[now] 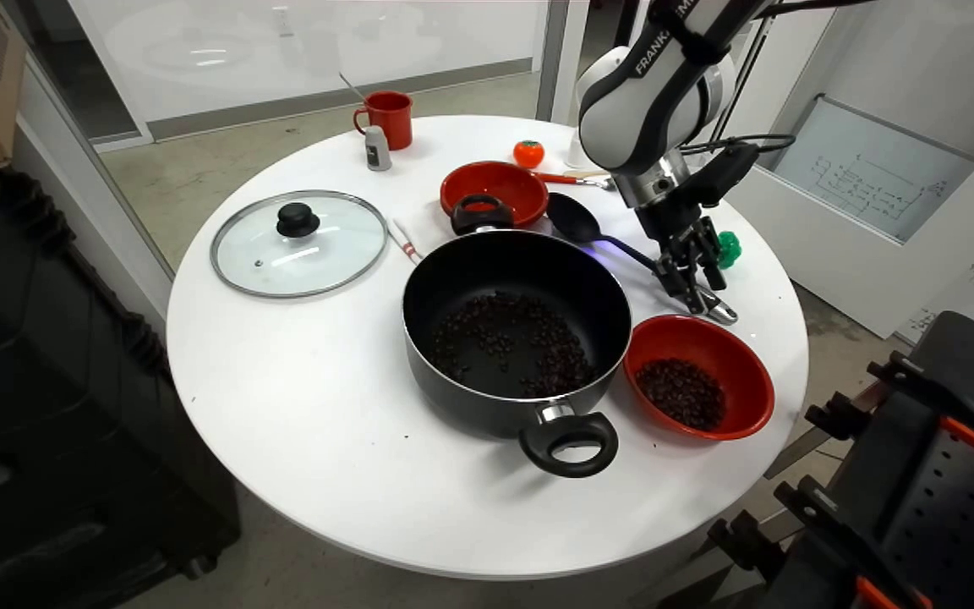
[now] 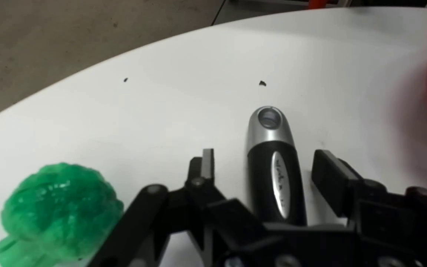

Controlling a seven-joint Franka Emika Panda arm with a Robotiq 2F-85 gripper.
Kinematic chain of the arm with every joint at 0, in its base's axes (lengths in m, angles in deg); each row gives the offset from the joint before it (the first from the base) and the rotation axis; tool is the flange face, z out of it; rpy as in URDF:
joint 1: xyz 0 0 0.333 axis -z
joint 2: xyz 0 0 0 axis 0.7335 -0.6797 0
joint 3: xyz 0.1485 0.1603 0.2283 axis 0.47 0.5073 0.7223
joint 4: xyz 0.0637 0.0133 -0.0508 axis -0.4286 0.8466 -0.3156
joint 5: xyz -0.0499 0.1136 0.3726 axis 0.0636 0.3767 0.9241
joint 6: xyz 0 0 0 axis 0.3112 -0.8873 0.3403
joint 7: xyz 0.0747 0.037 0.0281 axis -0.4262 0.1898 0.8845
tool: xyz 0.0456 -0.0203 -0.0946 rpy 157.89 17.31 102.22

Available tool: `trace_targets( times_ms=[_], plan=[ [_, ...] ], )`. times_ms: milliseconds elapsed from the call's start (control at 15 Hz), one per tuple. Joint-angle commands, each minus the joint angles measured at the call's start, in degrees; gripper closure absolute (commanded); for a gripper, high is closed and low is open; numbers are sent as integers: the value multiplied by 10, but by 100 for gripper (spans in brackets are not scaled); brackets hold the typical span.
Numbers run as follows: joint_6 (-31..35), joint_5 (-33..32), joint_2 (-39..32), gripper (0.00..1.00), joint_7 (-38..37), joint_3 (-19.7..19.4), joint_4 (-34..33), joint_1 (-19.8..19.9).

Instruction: Mix the things in the pot with the spoon and then put the spoon back on the table

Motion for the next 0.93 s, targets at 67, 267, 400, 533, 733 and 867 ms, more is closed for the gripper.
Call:
trace_targets(
  times_ms=[67,267,400,533,733,867],
  plan=[
    [30,5,38,0,25,5,35,6],
    [101,-3,101,0,28,3,107,6],
    [161,-8,156,0,26,-2,167,6],
    [222,-15,212,0,18,-11,223,2],
    [304,-1,299,0,-17,-21,306,-3],
    [329,22,345,0,-52,-21,343,-9]
  ],
)
